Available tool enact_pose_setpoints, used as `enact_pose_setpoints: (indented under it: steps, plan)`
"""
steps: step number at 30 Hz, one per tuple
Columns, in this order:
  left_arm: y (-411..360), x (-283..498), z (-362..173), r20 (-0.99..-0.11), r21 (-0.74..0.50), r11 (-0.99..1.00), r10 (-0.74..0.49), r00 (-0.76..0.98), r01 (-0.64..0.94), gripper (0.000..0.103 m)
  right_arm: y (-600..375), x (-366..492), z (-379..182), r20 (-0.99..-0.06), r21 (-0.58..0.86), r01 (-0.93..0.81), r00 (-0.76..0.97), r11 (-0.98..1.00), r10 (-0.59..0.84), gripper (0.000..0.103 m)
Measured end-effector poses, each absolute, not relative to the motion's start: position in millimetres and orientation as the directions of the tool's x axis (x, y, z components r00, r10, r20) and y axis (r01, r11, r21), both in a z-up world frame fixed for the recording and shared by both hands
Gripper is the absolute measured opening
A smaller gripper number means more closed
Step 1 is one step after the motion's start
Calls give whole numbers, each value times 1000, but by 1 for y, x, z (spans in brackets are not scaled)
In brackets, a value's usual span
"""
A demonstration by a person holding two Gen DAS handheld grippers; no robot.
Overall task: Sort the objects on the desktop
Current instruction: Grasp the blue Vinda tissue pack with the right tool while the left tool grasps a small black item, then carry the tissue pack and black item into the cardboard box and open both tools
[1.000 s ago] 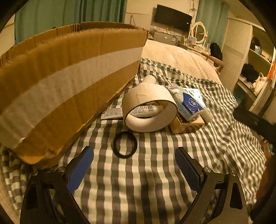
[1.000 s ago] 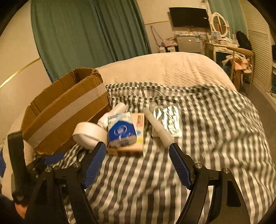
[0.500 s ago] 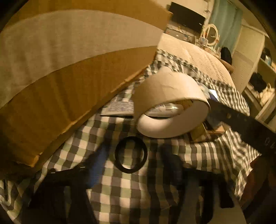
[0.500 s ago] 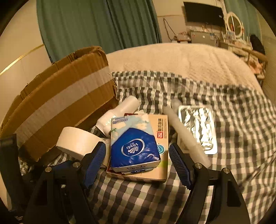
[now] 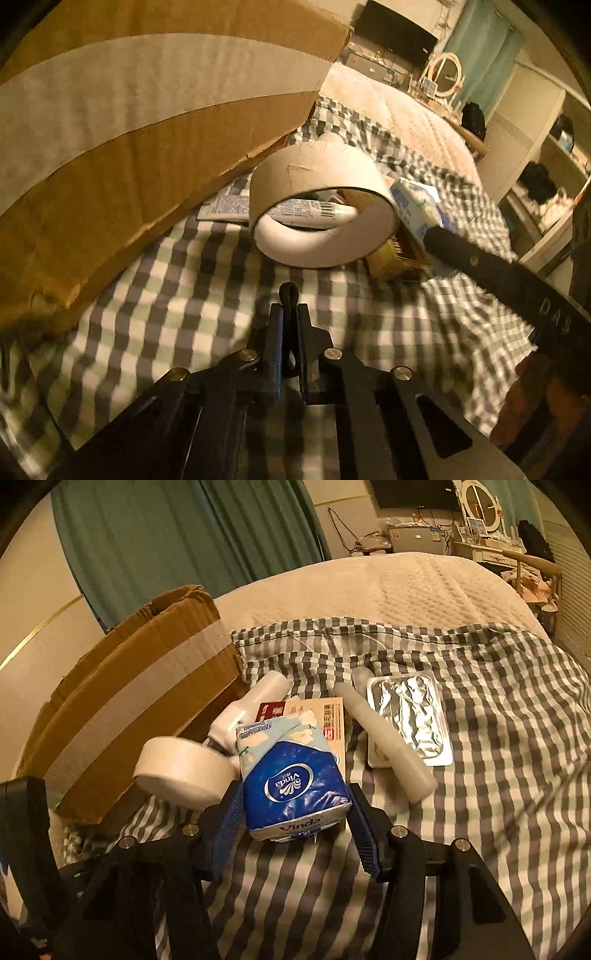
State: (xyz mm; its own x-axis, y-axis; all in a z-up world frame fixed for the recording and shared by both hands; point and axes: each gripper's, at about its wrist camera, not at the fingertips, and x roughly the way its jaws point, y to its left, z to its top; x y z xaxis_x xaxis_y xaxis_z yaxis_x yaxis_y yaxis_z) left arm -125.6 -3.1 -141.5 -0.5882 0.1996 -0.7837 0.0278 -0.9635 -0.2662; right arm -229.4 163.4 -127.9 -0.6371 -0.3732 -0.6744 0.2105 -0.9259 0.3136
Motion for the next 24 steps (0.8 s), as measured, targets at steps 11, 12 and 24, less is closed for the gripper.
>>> enact_pose_setpoints:
  steps: [11, 12, 24]
  plan:
    - [22, -77, -100, -700, -324, -944, 279, -657, -56, 7, 189, -149, -86, -670, 285, 158, -672, -945, -314, 55]
    - [22, -73, -98, -696, -324, -944, 283, -660, -62, 7, 191, -135, -82, -668, 282, 148, -679, -948, -305, 55]
    - [-12, -37, -18, -538, -416, -903, 338, -773, -105, 7, 163, -84, -16, -630, 218, 185, -724, -958, -283, 55]
